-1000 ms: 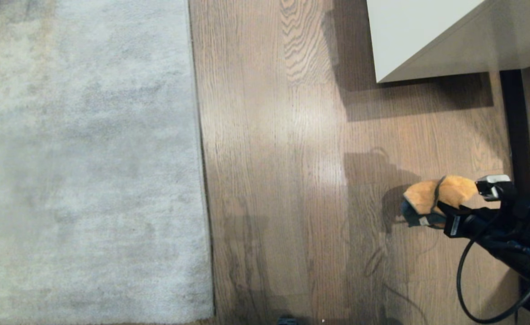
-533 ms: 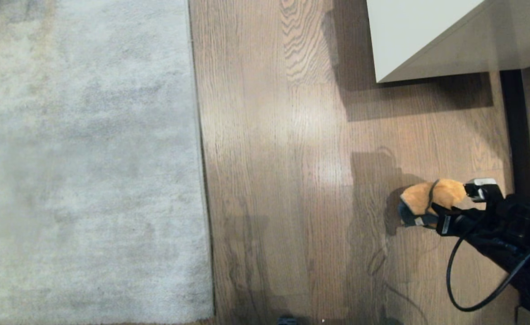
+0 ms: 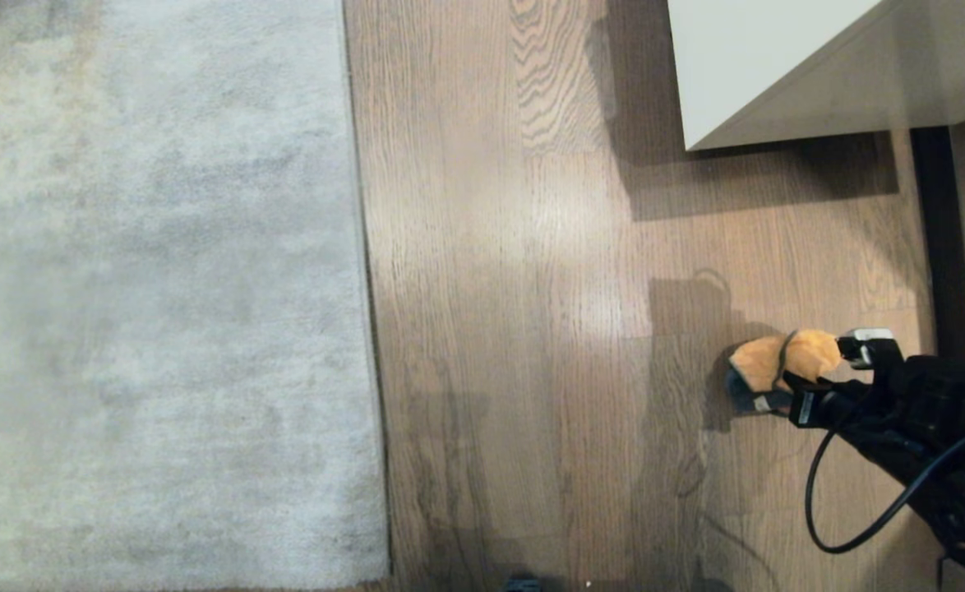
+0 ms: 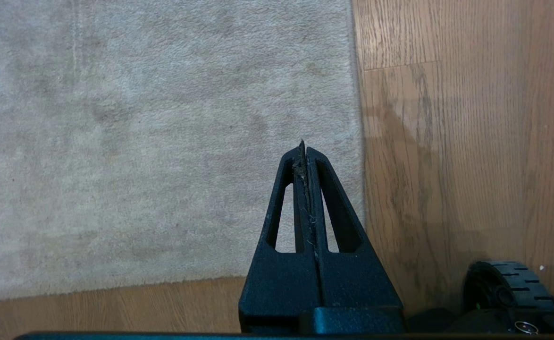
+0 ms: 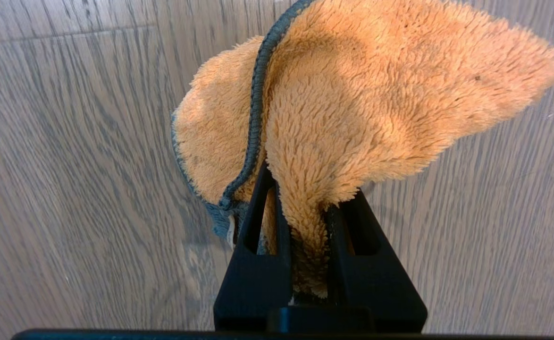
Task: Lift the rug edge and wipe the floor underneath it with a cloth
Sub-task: Put down the rag
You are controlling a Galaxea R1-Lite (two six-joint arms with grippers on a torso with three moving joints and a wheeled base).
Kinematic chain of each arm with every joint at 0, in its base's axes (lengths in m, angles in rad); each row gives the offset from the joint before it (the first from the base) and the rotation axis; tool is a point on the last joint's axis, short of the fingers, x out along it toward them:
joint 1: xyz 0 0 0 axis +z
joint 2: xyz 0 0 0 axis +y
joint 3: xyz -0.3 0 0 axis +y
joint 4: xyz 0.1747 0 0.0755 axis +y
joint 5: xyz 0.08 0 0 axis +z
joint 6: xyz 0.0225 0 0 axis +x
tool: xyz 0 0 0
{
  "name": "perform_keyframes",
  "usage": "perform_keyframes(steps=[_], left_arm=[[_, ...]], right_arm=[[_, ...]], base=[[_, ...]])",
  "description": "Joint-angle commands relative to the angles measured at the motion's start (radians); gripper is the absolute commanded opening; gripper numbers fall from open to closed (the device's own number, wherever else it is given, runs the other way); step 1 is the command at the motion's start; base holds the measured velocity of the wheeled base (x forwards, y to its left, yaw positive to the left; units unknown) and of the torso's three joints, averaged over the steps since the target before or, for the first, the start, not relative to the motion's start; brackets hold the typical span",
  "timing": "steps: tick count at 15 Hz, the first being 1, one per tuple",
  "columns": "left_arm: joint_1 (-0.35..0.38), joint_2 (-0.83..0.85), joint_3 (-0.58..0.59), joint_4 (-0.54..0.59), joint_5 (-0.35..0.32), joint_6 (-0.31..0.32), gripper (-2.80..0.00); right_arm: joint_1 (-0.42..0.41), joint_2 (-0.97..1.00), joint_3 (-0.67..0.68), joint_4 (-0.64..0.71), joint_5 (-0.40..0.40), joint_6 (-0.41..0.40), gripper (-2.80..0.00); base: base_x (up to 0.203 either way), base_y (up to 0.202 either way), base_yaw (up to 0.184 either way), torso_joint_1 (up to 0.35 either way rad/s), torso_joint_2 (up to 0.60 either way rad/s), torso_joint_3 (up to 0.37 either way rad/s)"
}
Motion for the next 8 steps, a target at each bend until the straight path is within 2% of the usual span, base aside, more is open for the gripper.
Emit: perform_keyframes(steps=[1,5,6,8], left_arm=[[0.000,0.000,0.000,0.000,0.001,0.000,-2.80],[0.000,0.000,0.000,0.001,-0.001,0.000,-2.80],[0.000,0.000,0.000,0.001,-0.001,0.000,-2.80],[0.000,0.000,0.000,0.001,-0.001,0.000,-2.80]], right_arm=[[-0.001,0.008,-0.001,-0.015,0.001,-0.001,-2.80],[-0.001,0.010,-0.003,-0.016,0.001,-0.001,-2.80],[-0.001,0.010,-0.014,-0.016,0.001,-0.001,0.00],[-0.006,0.011,-0.041,-0.016,0.001,-0.001,0.00]], base=[[0.000,0.000,0.000,0.000,0.00,0.000],[0.000,0.000,0.000,0.000,0.00,0.000],[0.000,0.000,0.000,0.000,0.00,0.000],[0.000,0.000,0.000,0.000,0.00,0.000]])
